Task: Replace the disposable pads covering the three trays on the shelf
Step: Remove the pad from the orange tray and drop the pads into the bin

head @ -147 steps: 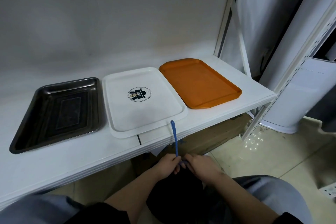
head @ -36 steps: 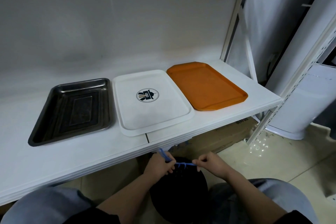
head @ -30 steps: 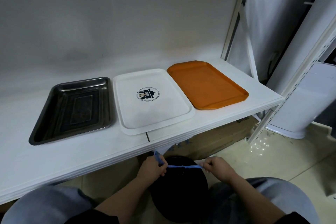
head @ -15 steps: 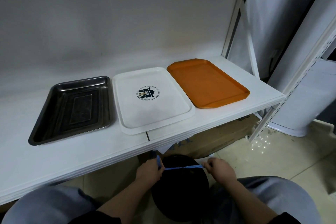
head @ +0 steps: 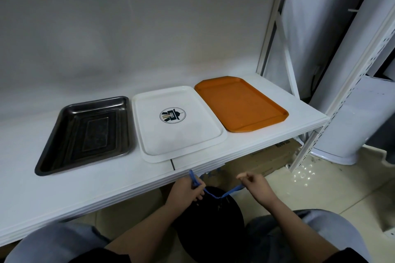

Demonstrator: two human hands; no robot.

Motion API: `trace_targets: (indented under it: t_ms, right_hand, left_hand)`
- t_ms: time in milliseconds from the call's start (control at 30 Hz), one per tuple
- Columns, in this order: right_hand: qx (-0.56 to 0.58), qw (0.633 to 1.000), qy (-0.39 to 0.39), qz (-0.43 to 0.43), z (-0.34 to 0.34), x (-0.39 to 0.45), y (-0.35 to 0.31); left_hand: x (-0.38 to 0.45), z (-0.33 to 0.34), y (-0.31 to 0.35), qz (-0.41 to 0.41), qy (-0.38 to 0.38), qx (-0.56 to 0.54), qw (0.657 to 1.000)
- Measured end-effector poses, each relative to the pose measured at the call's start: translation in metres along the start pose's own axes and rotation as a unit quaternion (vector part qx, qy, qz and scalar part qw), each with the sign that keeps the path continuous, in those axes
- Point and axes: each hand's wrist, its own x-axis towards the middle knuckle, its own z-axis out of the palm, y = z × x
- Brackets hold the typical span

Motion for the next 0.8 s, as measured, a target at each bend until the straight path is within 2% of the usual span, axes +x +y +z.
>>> trace_targets:
  t_ms: [133,333,400,433,567,633,700,800]
  right_hand:
    - [-0.091,0.995,-0.044,0.019,-0.006,-0.004,0.009]
    - [-0.261,0.963,-0.047,0.054,0.000,-0.013,0.006]
    - [-0.318,0.947,-0.033,0.027,0.004,-0.016,-0.003]
    - [-0.312,0.950,-0.032,0.003,0.004,-0.016,-0.008]
    - [-0.169,0.978,-0.098,-0.067,0.006,-0.012,-0.032]
    - [-0.140,0.976,-0.138,-0.098,0.012,-0.008,-0.044]
    - [-0.162,0.963,-0.168,-0.132,0.019,-0.006,-0.054]
    - [-0.184,0.956,-0.173,-0.152,0.027,-0.003,-0.056]
  left_hand:
    - [-0.002,-0.013,-0.009,0.031,-0.020,0.154,0.987]
    - [-0.004,-0.014,-0.017,0.040,-0.037,0.339,0.939]
    - [-0.004,-0.014,-0.012,0.047,-0.031,0.338,0.939]
    - [-0.004,-0.014,-0.008,0.051,-0.029,0.313,0.948]
    - [-0.002,-0.012,0.018,0.060,-0.011,0.180,0.982]
    - [0.001,-0.009,0.031,0.082,0.012,0.162,0.983]
    - [0.004,-0.005,0.042,0.116,0.021,0.167,0.979]
    - [0.008,-0.001,0.051,0.140,0.004,0.172,0.975]
